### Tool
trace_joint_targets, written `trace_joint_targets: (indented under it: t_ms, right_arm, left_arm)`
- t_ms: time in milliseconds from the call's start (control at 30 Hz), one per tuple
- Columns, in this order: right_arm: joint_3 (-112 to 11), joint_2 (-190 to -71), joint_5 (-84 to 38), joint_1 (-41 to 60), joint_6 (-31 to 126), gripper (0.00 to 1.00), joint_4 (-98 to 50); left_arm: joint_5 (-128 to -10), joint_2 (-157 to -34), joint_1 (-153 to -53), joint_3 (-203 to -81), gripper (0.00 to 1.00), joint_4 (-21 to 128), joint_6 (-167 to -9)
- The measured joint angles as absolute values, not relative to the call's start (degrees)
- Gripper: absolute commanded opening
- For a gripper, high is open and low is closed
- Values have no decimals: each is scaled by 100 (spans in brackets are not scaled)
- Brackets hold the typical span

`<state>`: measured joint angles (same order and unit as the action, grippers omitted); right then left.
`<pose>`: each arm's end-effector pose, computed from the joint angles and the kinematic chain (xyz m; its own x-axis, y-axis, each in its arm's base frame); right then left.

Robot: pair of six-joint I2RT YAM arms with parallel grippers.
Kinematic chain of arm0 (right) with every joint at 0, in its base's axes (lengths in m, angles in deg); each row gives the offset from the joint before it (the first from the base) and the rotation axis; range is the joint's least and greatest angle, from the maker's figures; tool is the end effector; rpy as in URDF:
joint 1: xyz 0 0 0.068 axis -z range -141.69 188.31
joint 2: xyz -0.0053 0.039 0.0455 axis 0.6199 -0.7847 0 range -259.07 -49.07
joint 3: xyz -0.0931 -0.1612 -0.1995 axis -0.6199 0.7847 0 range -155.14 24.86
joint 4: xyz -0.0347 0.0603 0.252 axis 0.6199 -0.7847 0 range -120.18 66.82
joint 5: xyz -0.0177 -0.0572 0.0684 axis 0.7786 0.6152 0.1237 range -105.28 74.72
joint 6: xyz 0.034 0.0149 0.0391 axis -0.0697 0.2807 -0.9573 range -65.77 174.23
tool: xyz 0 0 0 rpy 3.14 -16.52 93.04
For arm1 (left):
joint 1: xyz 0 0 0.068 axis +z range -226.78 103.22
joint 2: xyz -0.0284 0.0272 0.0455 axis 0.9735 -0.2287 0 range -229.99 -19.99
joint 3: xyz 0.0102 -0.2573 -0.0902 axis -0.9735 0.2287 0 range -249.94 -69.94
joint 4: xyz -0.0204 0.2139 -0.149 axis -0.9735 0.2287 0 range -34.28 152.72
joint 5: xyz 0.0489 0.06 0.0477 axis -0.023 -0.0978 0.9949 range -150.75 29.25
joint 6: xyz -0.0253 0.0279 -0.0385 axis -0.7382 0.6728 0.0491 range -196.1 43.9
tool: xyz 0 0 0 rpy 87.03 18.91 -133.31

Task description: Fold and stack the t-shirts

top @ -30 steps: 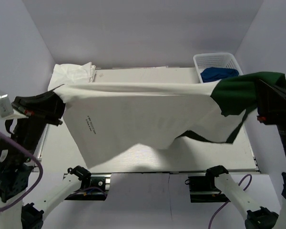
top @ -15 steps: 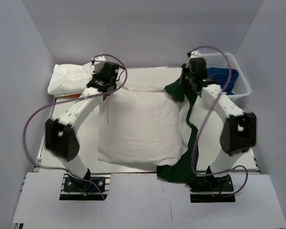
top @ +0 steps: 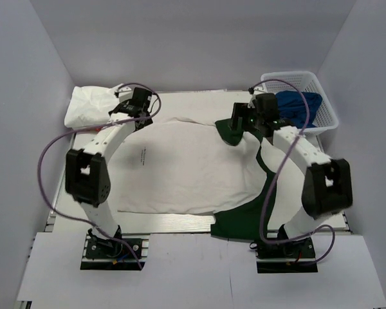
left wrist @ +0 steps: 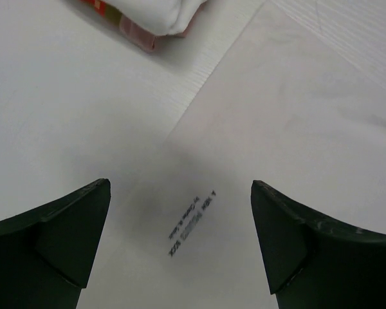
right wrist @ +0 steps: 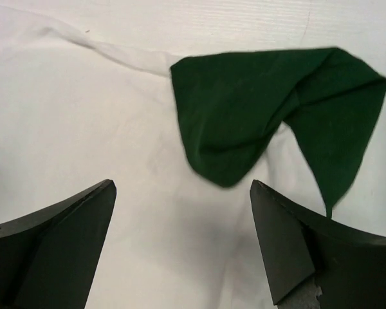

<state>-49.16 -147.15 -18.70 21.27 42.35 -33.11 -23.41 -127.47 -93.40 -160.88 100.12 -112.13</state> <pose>0.3781 0.1181 0.2686 -0.5931 0.0332 -0.8044 -0.2224 0.9535 0.2034 0.3904 -0.0941 0.2636 -0.6451 -0.2955 -0.7046 -0.5370 0.8314 0.1431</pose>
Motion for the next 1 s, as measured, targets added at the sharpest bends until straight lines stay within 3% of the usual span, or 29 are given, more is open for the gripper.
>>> trace_joint_targets:
  t_ms: [233,367,500,700,1000]
  right_arm:
    - [-2582,-12309,-1695,1843,3628,90,-3029]
    - [-1430,-11721,-1653,1692,3201,90,-3245]
    - [-1095,-11502,-1513,1598,3037,90,-3549]
    - [-1893,-11832,-1328,1528,2854,90,-3726]
    - [-5585,-14315,-748,1537,2648,90,-4913]
  left_arm:
    - [-3008,-10565,-9403,-14064,100,9385,-11335]
    - [-3589,-10058,-9447,-13069,100,8920,-11361]
    - [-4413,-9984,-9504,-12396,100,8347,-11335]
    - [-4942,-9923,-9537,-12160,100,7881,-11302]
    - [-4852,-9706,-9537,-11701,100,7768,-11364]
